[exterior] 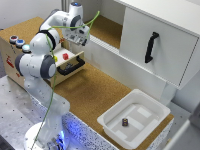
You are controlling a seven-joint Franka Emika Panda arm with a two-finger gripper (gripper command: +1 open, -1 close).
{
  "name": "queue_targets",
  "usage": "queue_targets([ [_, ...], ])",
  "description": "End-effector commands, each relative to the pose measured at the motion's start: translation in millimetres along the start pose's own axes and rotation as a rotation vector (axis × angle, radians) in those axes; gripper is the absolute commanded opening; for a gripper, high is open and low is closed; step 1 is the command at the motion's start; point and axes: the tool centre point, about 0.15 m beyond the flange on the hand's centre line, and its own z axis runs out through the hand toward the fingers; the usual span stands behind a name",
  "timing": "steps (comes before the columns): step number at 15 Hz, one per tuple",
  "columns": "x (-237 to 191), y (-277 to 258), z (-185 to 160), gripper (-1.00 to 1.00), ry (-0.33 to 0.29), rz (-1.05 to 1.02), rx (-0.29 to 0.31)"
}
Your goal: Place the grasped pink object in the drawer
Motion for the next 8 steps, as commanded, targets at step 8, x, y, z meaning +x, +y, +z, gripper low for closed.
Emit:
queue_targets([
  [8, -46, 210, 28, 1.0, 0.021, 0.263, -0.086],
])
